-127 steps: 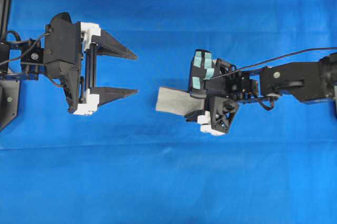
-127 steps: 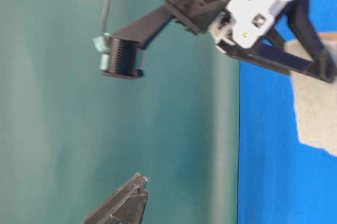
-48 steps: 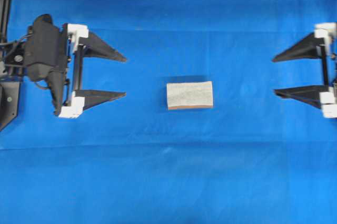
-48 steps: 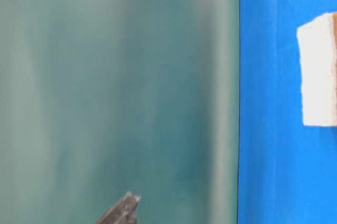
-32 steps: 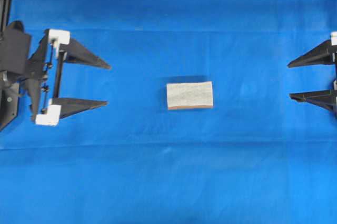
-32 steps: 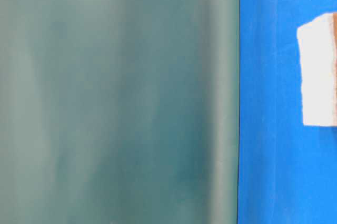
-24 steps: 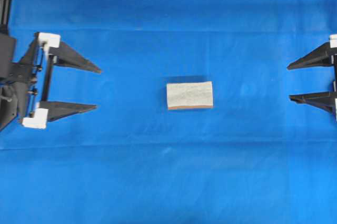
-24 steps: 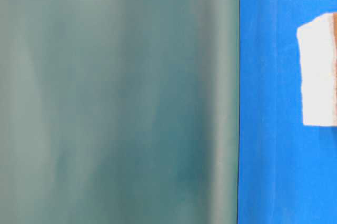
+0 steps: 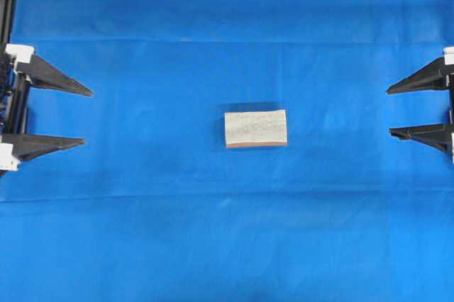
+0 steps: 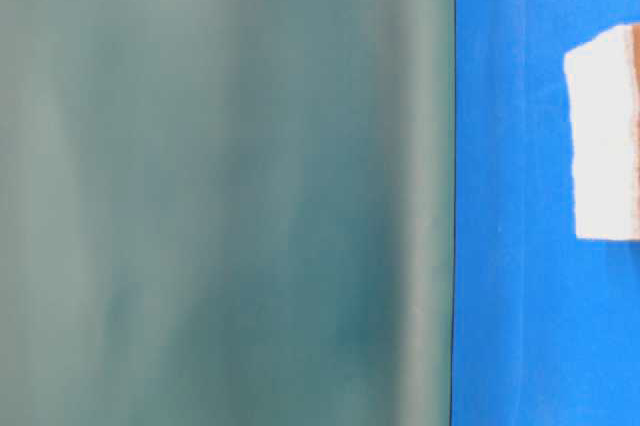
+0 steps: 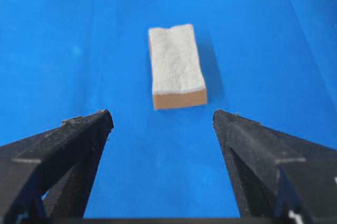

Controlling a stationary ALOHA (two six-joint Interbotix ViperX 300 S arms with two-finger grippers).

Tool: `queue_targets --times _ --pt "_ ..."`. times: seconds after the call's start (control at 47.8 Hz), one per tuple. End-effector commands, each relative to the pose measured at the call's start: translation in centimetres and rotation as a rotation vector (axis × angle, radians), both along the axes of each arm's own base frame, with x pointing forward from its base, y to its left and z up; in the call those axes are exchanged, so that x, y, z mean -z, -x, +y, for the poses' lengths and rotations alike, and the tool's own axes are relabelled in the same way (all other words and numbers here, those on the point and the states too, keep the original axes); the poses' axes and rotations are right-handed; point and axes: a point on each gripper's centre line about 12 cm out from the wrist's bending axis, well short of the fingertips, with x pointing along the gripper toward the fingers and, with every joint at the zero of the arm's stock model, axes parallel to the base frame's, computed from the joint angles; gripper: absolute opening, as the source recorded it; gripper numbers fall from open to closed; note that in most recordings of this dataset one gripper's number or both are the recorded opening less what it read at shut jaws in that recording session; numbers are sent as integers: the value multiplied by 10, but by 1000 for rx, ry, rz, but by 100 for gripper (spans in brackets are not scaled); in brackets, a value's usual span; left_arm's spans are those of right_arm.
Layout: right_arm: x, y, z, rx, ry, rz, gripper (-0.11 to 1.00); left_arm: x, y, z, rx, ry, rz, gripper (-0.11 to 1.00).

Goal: Hand over the sponge with the left arm and wipe it with the right arm.

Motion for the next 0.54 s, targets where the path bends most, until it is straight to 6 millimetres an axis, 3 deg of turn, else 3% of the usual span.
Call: queue_targets --times 0.0,0.523 --pt "-2 -2 0 3 -6 -2 75 0 5 0 5 3 2 88" --pt "2 -3 0 1 -6 11 75 10 14 0 3 19 38 87"
